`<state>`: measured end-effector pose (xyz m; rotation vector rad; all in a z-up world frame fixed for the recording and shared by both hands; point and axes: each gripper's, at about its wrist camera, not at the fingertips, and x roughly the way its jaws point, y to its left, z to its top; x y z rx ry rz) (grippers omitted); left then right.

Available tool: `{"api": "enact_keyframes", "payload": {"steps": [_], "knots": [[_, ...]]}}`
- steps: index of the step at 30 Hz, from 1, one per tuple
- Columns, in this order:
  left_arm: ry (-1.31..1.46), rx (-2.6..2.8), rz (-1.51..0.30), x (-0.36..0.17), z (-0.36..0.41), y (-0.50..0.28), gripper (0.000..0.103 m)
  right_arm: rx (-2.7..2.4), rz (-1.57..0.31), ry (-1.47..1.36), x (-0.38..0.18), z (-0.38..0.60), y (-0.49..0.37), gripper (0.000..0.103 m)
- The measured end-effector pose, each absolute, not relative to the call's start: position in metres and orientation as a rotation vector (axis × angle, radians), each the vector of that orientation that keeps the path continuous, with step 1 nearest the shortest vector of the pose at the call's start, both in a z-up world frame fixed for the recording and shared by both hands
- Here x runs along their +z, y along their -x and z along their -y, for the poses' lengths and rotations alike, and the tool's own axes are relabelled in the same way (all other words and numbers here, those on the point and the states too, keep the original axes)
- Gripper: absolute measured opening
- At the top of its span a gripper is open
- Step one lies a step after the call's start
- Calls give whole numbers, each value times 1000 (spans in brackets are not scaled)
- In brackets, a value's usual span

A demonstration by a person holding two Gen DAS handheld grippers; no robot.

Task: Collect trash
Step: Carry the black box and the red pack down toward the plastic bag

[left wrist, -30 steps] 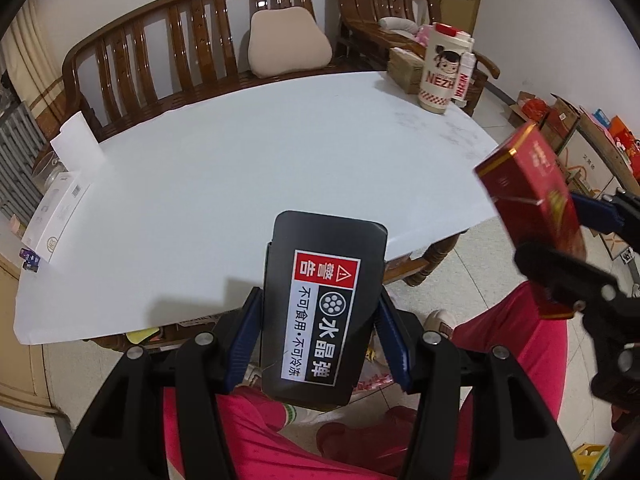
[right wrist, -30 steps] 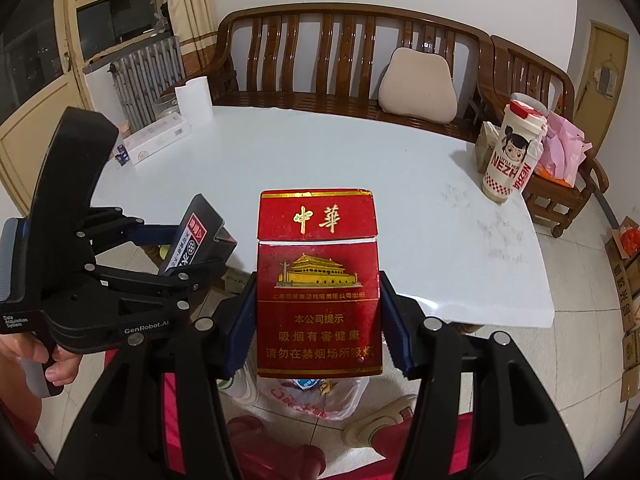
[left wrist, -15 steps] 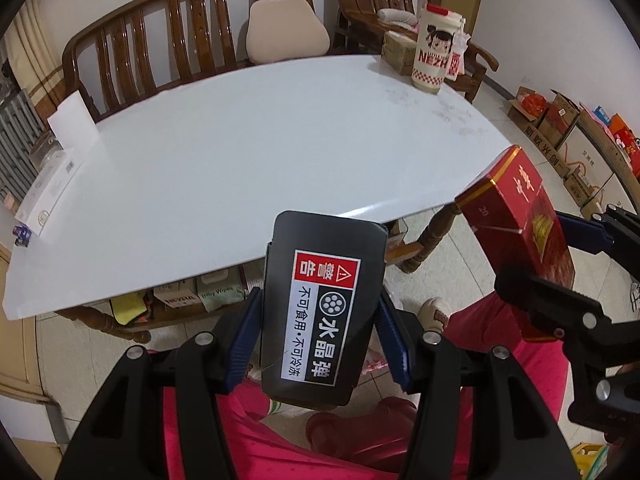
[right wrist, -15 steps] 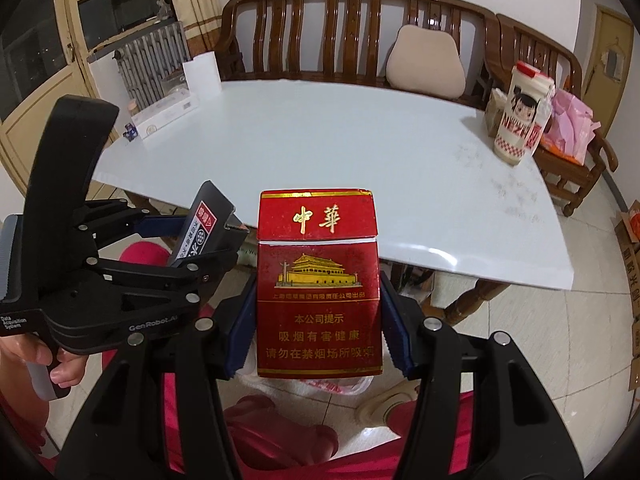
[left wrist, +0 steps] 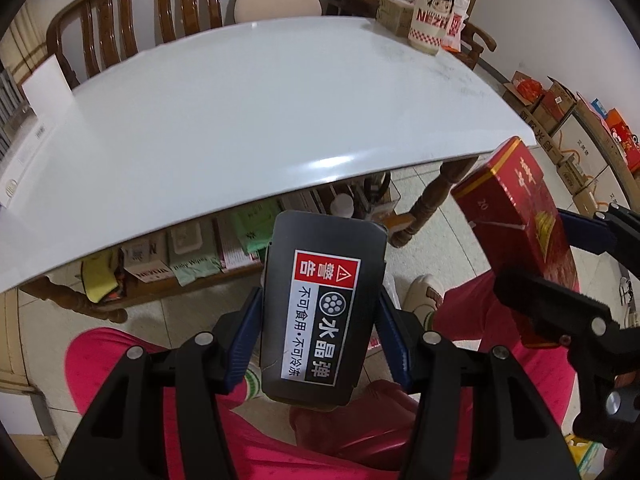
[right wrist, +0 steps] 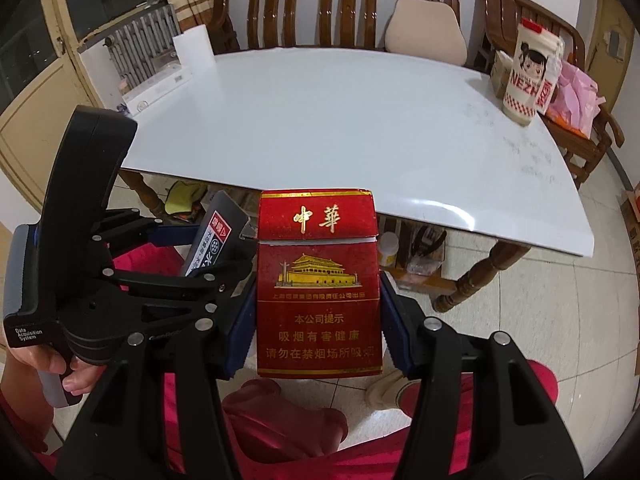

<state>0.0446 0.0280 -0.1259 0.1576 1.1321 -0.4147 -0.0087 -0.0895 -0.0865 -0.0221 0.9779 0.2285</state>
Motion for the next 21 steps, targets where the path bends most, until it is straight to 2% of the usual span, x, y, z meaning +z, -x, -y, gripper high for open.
{"api": "enact_keyframes", "payload": {"steps": [21], "knots": [[-93, -408, -1369, -247, -13, -78, 54, 172, -1179, -55, -196, 107, -18, 55]]}}
